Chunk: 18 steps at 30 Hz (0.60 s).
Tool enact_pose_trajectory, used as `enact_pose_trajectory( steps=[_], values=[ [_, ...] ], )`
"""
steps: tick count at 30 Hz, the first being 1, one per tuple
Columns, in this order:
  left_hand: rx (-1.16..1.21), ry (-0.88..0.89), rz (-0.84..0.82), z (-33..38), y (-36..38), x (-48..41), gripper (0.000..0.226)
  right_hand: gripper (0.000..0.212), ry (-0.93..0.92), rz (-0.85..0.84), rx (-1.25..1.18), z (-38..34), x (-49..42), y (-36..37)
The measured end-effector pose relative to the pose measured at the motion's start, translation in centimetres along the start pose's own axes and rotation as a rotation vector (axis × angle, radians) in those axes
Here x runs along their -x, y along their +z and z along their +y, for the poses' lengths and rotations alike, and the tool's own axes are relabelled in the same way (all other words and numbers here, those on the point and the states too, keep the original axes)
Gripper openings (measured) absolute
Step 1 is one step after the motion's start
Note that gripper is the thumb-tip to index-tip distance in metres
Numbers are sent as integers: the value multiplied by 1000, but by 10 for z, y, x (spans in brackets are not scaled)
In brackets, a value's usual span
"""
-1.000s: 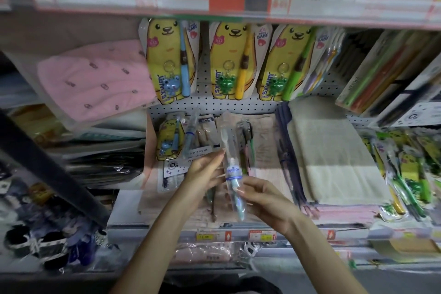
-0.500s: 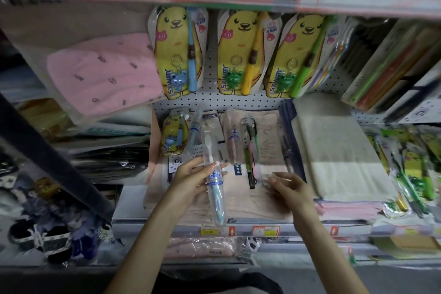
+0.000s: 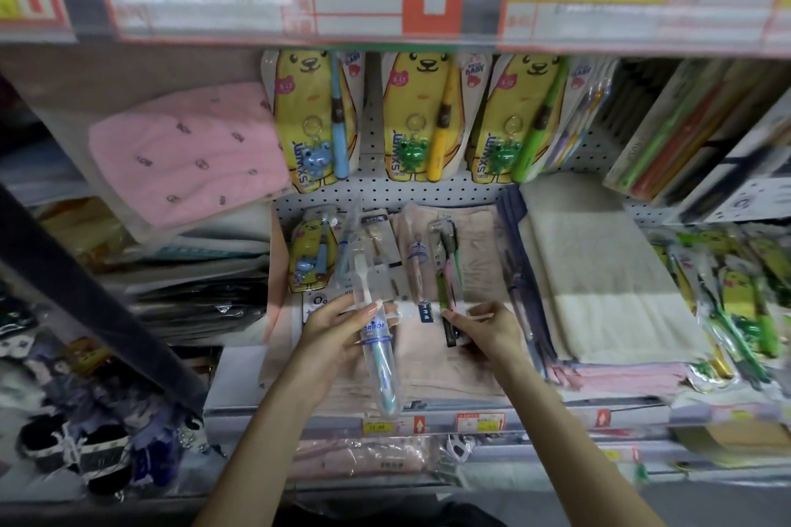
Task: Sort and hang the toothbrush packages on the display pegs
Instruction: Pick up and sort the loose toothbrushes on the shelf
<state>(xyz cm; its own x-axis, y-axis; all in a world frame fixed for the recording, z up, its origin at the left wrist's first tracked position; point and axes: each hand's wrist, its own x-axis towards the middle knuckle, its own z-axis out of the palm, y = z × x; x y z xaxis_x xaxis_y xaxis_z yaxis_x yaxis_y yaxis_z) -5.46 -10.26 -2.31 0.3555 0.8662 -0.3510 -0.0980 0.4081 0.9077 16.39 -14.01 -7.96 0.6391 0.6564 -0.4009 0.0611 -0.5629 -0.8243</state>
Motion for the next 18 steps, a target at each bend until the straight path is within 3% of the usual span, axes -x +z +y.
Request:
enact_pose_trajectory(
  steps=[8, 12, 16, 18],
  values=[
    [19, -16, 1, -1, -3, 1, 23, 27, 76, -123, -238, 1, 6, -16],
    [13, -10, -25, -1, -3, 2, 23, 14, 116, -307, -325, 4, 20, -35],
    [21, -23, -40, -3, 2, 2, 24, 7, 183, -510, -598, 17, 30, -46],
    [11, -31, -71, -3, 5, 3, 27, 30, 178, -568, -646, 25, 34, -49]
  ],
)
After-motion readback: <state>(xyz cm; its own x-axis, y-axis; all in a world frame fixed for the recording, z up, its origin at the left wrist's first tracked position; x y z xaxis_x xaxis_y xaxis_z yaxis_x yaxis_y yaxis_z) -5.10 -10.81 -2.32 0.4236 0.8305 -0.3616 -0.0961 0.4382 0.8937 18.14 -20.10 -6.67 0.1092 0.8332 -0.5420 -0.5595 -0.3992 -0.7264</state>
